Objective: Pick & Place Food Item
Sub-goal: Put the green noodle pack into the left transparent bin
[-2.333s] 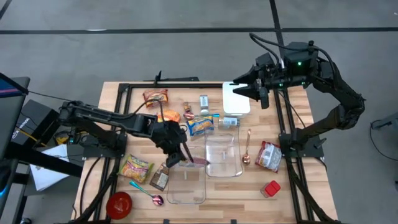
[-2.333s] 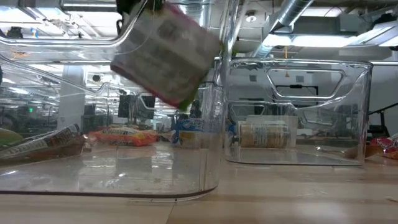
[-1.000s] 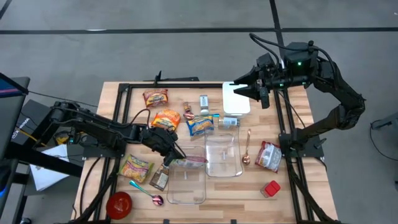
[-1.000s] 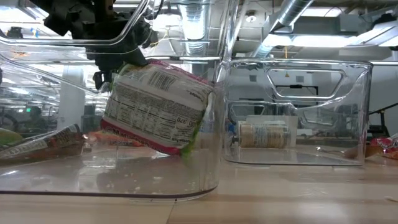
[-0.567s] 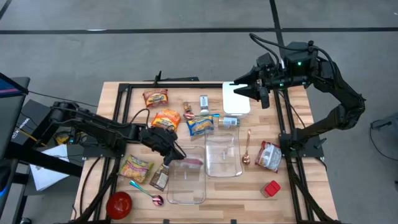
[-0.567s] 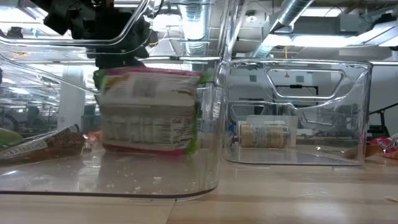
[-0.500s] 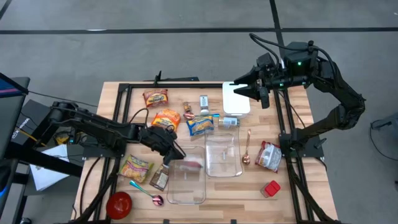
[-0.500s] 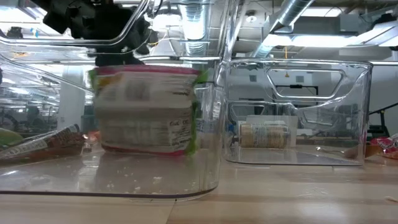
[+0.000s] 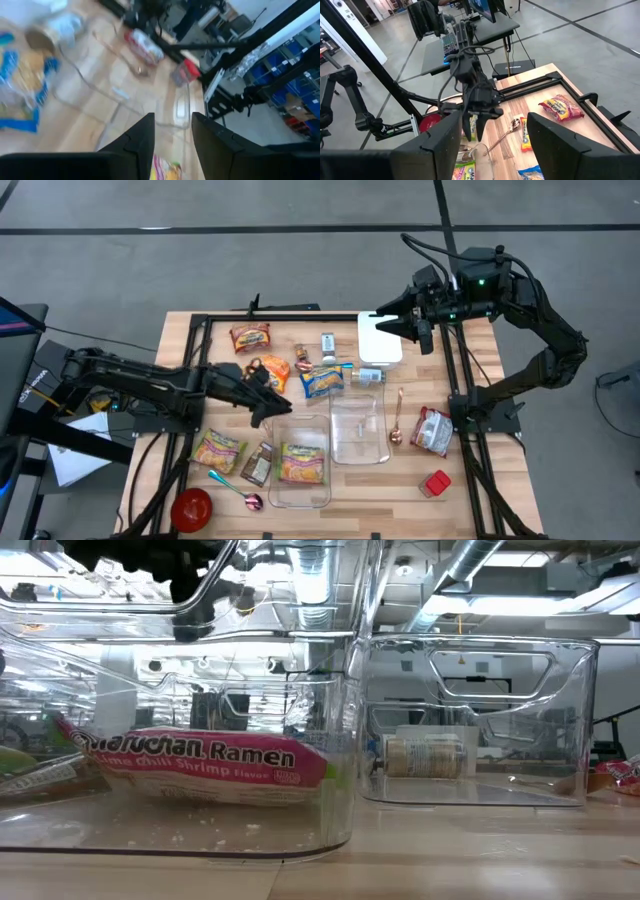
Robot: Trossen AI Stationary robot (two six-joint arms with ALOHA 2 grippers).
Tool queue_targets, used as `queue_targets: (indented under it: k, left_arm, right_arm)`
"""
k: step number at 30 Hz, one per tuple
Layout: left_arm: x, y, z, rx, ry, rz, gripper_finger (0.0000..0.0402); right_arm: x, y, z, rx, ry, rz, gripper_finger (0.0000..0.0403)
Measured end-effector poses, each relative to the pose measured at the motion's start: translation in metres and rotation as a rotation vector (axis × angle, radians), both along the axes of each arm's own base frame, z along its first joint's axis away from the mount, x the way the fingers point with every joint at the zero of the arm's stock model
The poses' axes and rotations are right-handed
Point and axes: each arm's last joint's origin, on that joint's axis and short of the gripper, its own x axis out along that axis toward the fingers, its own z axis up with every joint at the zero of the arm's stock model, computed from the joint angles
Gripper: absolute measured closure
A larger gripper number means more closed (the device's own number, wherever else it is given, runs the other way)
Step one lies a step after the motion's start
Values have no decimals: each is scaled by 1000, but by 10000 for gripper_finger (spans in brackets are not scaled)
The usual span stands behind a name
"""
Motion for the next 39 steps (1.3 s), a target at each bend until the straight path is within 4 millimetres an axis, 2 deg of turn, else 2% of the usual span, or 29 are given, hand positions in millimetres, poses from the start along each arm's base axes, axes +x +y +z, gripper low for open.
queue_targets:
  k: [5,8,16,23,30,39]
  left_arm:
    - [-9,3,10,37,-44,10,283]
    - [-17,3,9,40,-2,5,279]
    - [-52,-9,-12,1,345,-141,247]
    - [-71,-23,-33,27,623,-319,227]
    - [-62,-27,-48,104,731,-384,227]
    - [-50,-30,-87,122,799,-394,225]
  right_arm:
    - [0,0,0,0,0,0,185]
    - [0,0,0,-1,0,0,185]
    - [0,-2,0,-15,0,-4,185]
    - [-1,-7,0,-25,1,-27,185]
    - [-2,-10,0,-37,3,-34,185]
    - [-2,-10,-1,-38,10,-33,185]
